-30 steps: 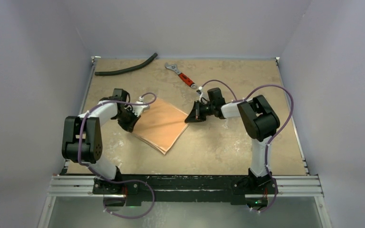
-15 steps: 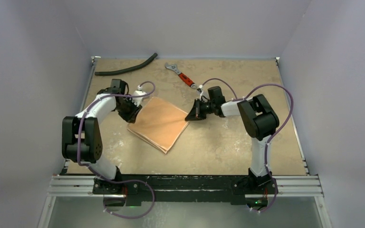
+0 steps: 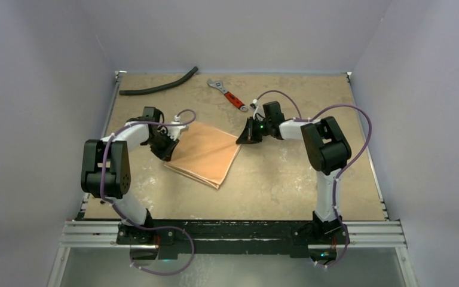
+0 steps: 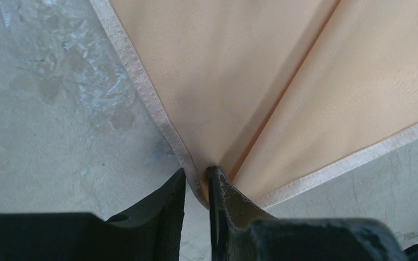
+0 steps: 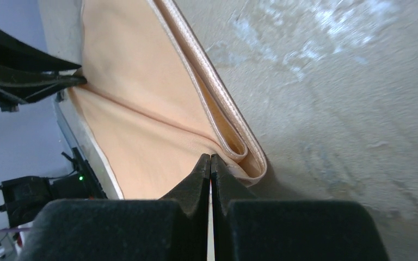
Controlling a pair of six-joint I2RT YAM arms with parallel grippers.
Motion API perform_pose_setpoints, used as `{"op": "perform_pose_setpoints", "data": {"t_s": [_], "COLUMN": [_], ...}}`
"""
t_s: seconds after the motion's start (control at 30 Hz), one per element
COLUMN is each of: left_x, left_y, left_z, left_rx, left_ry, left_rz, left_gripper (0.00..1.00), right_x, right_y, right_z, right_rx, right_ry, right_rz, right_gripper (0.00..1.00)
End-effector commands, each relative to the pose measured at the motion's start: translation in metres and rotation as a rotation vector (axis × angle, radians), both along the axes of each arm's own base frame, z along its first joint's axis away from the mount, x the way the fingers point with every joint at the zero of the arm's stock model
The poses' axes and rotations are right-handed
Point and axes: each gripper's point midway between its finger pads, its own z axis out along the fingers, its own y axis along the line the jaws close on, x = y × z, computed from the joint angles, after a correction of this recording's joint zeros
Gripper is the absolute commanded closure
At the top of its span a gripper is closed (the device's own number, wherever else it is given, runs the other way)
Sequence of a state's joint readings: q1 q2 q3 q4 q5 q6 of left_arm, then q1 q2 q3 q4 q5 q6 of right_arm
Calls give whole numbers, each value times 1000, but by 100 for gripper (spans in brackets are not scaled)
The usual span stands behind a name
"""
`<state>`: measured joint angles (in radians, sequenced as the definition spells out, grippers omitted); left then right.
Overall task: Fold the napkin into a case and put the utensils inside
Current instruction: Smooth out the upper triangle-folded napkin at the center of the board.
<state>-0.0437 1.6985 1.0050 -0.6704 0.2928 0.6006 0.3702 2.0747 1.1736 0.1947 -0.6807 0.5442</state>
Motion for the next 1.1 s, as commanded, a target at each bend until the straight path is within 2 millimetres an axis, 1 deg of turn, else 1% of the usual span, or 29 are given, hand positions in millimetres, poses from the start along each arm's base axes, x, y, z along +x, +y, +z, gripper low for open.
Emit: {"op": "perform_pose_setpoints", "data": {"t_s": [0.0,0.17,0.27,0.33,0.4,0.5,0.57,0.6,0.67,0.73,0.77,0.83,0.87,0.9,0.93,1.0,1.03,1.07], "left_x": [-21,-29,-40,-48,-50,-40,-26,-16,6,29,39,57,66,72,76,84,86,87], "left_y": [-13,-26,-37,-43,-43,-36,-30,-27,-19,-12,-9,-3,0,2,4,6,5,2], "left_z": [-1,15,27,30,30,28,33,38,53,75,87,110,123,132,140,151,154,156], "left_rx": [-92,-165,-239,-275,-278,-233,-194,-176,-132,-92,-73,-46,-30,-23,-18,-16,-22,-33], "left_ry": [48,57,84,110,114,82,30,-11,-108,-219,-274,-374,-435,-473,-506,-564,-585,-602], "left_rz": [-56,-93,-132,-161,-169,-150,-127,-112,-79,-48,-40,-3,14,27,41,60,49,34], "left_gripper": [80,80,80,81,82,83,83,82,78,71,68,64,60,57,54,48,47,43], "right_x": [21,36,42,45,49,56,60,59,56,49,44,32,20,12,3,-18,-28,-36], "right_y": [-19,-19,-18,-19,-19,-20,-20,-19,-16,-10,-7,1,9,11,14,16,16,13], "right_z": [-12,-7,-2,0,4,17,35,47,66,84,94,107,114,115,122,131,140,145], "right_rx": [-98,-115,-115,-128,-134,-136,-137,-139,-167,-202,-216,-269,-284,-310,-327,-350,-348,-340], "right_ry": [-27,-57,-79,-92,-100,-139,-192,-233,-321,-418,-475,-567,-614,-656,-719,-845,-913,-959], "right_rz": [-47,-55,-56,-58,-63,-77,-92,-91,-74,-50,-34,-10,23,42,61,77,74,66], "right_gripper": [100,100,100,100,100,100,99,97,89,72,68,60,58,55,51,39,30,7]}}
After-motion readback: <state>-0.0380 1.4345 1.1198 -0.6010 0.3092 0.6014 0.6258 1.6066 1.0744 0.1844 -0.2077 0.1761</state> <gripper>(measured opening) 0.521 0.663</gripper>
